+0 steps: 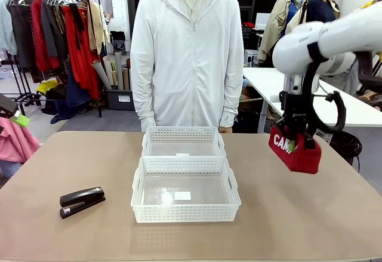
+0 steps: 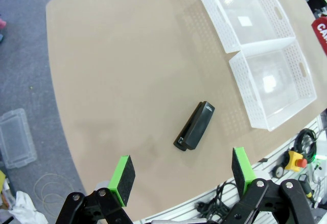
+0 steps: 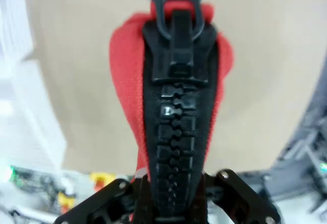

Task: Distribute items into two baskets.
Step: Pick up the Pencil pouch that the person points to, then move the picked Pencil pouch towards the Organizing basket indicated by the person, stopping as directed, then place the picked Pencil pouch into the Organizing basket as instructed by the person.

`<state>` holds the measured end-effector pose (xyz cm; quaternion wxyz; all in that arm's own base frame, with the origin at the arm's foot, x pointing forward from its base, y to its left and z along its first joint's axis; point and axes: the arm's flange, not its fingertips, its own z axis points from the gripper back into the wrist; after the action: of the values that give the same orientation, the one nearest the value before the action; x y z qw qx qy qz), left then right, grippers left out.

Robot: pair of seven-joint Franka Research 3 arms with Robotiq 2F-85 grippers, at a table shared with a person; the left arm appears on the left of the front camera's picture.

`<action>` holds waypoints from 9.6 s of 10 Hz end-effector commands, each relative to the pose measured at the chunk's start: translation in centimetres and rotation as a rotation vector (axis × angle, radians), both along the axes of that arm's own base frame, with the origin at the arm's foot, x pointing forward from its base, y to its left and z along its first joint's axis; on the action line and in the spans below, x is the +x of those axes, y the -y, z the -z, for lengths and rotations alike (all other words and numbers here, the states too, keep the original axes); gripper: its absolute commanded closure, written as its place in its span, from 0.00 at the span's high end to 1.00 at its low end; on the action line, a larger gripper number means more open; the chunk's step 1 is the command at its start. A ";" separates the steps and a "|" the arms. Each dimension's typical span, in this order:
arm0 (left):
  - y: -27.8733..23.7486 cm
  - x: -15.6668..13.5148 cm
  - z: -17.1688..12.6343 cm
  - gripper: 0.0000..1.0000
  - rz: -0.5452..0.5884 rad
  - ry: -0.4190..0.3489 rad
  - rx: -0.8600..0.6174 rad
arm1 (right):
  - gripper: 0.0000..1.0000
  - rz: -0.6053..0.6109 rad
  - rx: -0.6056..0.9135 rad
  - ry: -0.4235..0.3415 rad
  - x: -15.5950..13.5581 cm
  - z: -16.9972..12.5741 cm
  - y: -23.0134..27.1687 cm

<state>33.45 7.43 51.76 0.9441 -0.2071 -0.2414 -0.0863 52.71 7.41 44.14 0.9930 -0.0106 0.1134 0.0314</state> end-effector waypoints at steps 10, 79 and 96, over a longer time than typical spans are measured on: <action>0.0 -0.1 0.1 0.98 0.002 0.002 -0.010 | 0.00 -0.700 0.139 0.045 -6.9 -13.3 1.1; 0.0 -0.1 0.1 0.98 0.002 0.002 -0.010 | 0.00 -1.104 0.100 0.044 -3.3 -8.5 0.0; 0.0 -0.1 0.1 0.98 0.002 0.002 -0.010 | 0.00 -1.085 0.138 -0.007 -3.9 -9.8 2.1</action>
<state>33.44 7.43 51.73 0.9443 -0.2068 -0.2410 -0.0860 48.81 5.19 53.72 0.8254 0.0055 0.1002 0.5555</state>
